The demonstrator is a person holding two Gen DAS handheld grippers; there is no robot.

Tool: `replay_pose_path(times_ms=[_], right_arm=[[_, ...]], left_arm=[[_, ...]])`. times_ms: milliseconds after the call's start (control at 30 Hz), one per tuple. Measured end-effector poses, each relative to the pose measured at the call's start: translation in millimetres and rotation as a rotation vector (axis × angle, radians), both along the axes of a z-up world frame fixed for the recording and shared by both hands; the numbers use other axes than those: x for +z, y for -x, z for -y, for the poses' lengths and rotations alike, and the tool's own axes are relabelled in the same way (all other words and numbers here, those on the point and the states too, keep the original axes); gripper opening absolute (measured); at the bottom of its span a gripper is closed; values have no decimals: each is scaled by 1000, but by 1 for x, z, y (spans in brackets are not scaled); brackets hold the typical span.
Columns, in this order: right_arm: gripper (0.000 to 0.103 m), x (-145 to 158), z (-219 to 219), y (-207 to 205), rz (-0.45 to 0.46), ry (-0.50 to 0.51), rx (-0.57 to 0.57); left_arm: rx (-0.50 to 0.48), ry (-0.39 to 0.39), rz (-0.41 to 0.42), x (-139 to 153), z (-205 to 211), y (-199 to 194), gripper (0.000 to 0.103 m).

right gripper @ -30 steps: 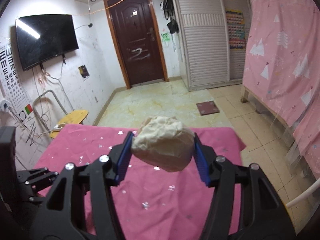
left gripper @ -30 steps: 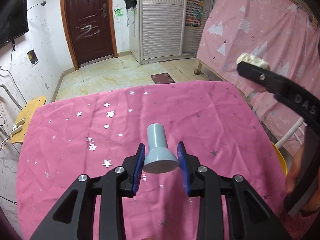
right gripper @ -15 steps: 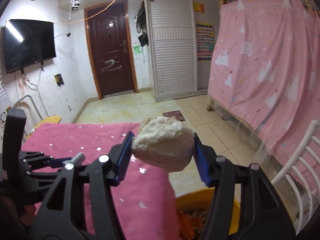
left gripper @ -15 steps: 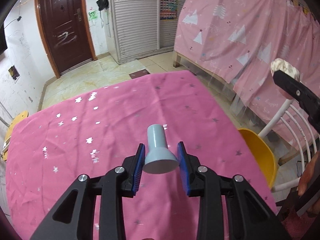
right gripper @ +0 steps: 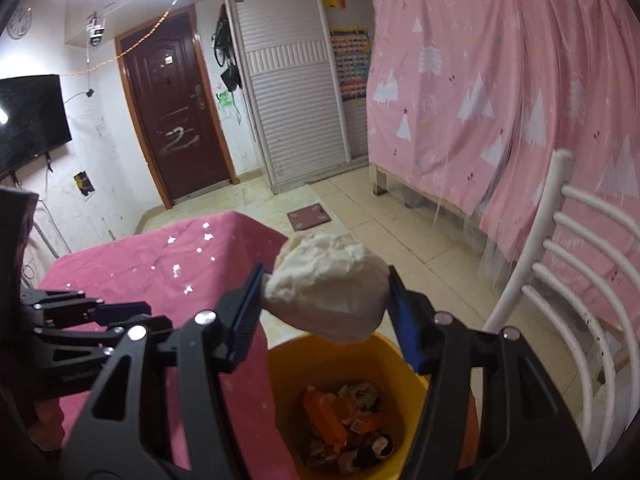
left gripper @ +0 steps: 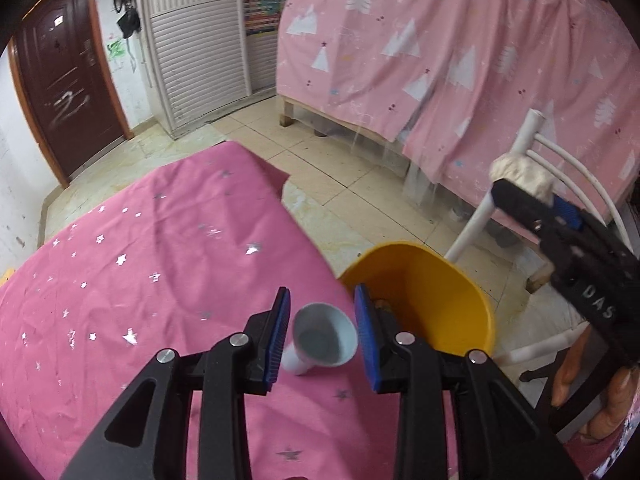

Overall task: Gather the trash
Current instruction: 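Carry the cone and ball over the yellow bucket while the right tool opens to drop the ball, then lower the grey cone into the yellow bucket and open the left tool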

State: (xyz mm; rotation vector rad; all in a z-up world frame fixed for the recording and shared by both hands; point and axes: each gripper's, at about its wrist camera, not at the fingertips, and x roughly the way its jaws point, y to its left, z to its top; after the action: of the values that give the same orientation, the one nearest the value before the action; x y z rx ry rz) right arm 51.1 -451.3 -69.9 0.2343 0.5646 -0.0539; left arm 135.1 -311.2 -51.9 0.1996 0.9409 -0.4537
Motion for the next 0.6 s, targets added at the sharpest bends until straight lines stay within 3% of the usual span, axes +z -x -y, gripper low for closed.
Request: replay_pose_path(times_ms=[67, 267, 600], right_arm=[[71, -6, 7, 2, -3, -25, -17], [71, -3, 15, 9, 28, -61, -21], [72, -5, 18, 6, 28, -94, -24]], left_arm=[[-17, -1, -2, -1, 12, 4, 25], [-41, -12, -19, -8, 32, 4, 25], [-20, -13, -32, -14, 19, -6, 25]])
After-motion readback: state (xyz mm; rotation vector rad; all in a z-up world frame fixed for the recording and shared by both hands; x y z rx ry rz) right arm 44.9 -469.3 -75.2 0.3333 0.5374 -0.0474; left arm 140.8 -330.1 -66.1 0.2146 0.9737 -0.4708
